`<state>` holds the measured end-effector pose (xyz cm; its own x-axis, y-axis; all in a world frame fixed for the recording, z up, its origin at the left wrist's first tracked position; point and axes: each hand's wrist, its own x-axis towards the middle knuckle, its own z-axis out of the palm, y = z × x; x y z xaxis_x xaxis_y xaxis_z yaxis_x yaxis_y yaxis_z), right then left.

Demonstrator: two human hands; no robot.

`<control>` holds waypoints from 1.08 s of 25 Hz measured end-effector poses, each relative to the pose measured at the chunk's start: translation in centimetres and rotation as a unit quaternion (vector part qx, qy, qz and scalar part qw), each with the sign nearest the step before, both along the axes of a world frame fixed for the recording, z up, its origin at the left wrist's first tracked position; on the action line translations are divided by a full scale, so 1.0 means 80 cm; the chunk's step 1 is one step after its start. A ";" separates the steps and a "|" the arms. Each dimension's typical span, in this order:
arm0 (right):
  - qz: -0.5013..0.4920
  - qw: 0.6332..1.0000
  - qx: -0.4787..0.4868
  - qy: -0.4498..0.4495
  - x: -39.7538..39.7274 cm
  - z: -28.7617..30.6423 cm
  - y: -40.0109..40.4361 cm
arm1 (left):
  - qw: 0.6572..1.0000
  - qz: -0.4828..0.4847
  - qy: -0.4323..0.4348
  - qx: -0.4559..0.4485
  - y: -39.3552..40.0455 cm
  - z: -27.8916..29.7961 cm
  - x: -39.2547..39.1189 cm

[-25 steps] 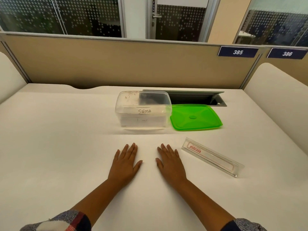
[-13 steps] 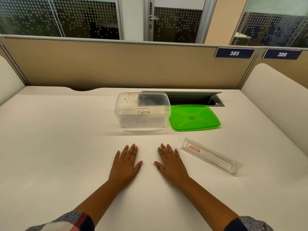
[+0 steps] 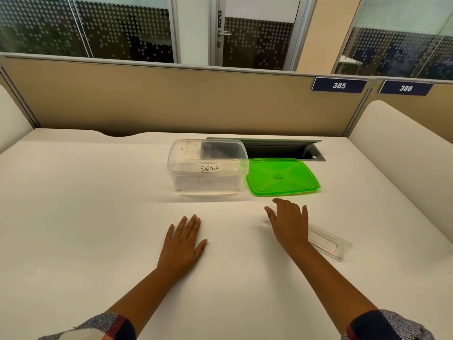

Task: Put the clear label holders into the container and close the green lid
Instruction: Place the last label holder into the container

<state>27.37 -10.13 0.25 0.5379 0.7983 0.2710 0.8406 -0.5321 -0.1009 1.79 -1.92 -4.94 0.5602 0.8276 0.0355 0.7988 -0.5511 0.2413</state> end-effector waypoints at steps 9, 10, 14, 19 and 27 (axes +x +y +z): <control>0.018 0.999 -0.031 -0.011 -0.004 0.003 0.002 | 1.000 -0.001 0.008 0.003 -0.001 0.002 -0.001; 0.013 0.999 -0.035 -0.021 -0.006 0.002 0.003 | 1.000 -0.001 0.012 0.001 -0.002 0.003 -0.001; 0.026 0.998 -0.021 -0.045 -0.006 0.006 0.004 | 1.000 -0.003 0.010 -0.008 -0.002 0.005 -0.001; 0.058 0.996 0.037 -0.062 -0.022 0.019 0.014 | 0.999 -0.025 -0.028 -0.021 0.004 0.022 -0.006; 0.180 0.981 0.066 -0.044 -0.092 0.042 0.032 | 0.948 -0.001 -0.288 -0.135 -0.021 0.091 0.051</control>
